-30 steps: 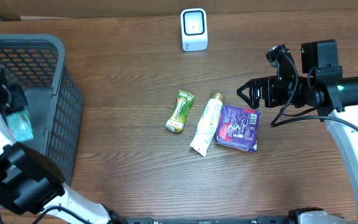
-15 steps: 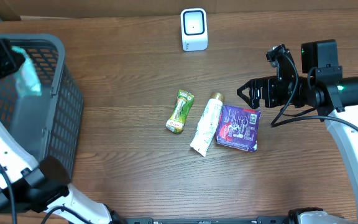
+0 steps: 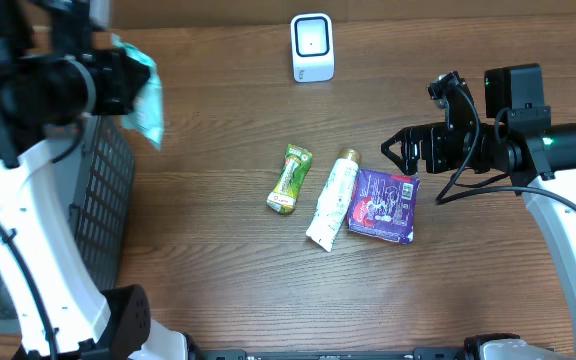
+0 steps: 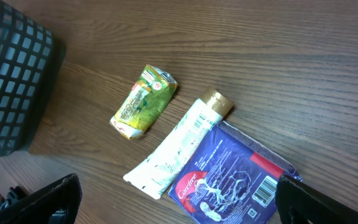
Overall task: Scan the item barcode
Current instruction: 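Carry the light-blue packet out and place it left of the carton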
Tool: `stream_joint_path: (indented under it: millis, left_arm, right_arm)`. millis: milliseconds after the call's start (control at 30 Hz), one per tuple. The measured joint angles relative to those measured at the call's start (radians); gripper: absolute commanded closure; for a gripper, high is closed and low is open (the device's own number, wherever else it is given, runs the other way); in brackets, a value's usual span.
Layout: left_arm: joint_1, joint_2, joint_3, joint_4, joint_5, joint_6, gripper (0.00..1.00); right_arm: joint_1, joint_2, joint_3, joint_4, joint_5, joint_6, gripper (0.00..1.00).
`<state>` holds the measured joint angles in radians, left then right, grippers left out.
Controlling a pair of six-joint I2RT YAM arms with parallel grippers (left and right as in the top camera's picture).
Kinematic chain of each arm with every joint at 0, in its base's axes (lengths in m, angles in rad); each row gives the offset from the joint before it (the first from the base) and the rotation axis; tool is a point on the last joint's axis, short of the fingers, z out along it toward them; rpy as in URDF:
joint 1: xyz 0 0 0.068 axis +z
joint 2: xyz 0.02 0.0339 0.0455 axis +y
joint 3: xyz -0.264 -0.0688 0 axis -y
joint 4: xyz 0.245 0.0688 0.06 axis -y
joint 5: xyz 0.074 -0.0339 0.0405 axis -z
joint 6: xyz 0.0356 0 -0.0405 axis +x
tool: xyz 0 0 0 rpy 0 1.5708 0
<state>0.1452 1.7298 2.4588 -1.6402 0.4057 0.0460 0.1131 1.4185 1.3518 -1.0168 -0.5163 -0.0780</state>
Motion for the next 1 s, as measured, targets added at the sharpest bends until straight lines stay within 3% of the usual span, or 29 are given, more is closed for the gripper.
stream_joint_path:
  millis: [233, 500, 733, 800, 967, 1000]
  left_arm:
    - [-0.154, 0.009, -0.338, 0.114, -0.066, -0.069, 0.95]
    - [-0.249, 0.024, -0.822, 0.453, -0.112, -0.186, 0.96]
    - [-0.324, 0.025, -1.135, 0.728, -0.230, -0.315, 0.95]
    - [-0.341, 0.025, -1.198, 0.803, -0.259, -0.337, 0.88]
    - [-0.369, 0.025, -1.287, 0.900, -0.292, -0.385, 0.52]
    - [-0.369, 0.025, -1.288, 0.902, -0.293, -0.388, 0.38]
  right_arm:
    - [0.000, 0.000, 0.000, -0.017, 0.000, 0.000, 0.00]
    - [0.000, 0.000, -0.001, -0.023, 0.000, 0.000, 0.00]
    - [0.000, 0.000, -0.002, -0.023, 0.000, 0.000, 0.00]
    - [0.000, 0.000, -0.002, -0.023, 0.000, 0.000, 0.00]
    - [0.000, 0.000, -0.002, -0.023, 0.000, 0.000, 0.00]
    - [0.000, 0.000, -0.002, -0.023, 0.000, 0.000, 0.00]
